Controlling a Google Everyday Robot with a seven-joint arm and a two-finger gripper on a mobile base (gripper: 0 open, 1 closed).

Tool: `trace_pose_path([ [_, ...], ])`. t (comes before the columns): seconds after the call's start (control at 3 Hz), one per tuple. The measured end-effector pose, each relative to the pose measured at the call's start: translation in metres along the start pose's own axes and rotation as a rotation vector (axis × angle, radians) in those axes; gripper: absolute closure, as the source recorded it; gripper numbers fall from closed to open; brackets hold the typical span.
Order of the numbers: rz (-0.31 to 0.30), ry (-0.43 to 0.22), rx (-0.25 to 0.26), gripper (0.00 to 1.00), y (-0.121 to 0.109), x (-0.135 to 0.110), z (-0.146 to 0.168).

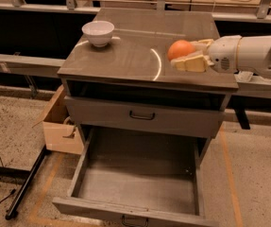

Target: Place orange into middle drawer

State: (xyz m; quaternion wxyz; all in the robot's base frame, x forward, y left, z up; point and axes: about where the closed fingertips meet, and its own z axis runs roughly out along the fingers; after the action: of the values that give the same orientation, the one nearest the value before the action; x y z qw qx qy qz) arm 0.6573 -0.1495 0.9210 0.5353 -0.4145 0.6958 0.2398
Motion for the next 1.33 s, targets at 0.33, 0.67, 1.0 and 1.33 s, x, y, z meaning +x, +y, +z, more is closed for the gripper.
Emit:
trace_pose_path([
  [0.33,-0.038,-0.001,-0.073,1.00,0.027,-0.005,-0.011],
  [0.67,-0.156,0.058,-0.171,1.00,0.102,0.004,-0.035],
  [1.0,-0.222,0.112,-0.223,1.00,0.144,0.034,-0.029],
  [1.33,-0.288,0.173,-0.261,1.00,0.185,0.075,-0.007],
])
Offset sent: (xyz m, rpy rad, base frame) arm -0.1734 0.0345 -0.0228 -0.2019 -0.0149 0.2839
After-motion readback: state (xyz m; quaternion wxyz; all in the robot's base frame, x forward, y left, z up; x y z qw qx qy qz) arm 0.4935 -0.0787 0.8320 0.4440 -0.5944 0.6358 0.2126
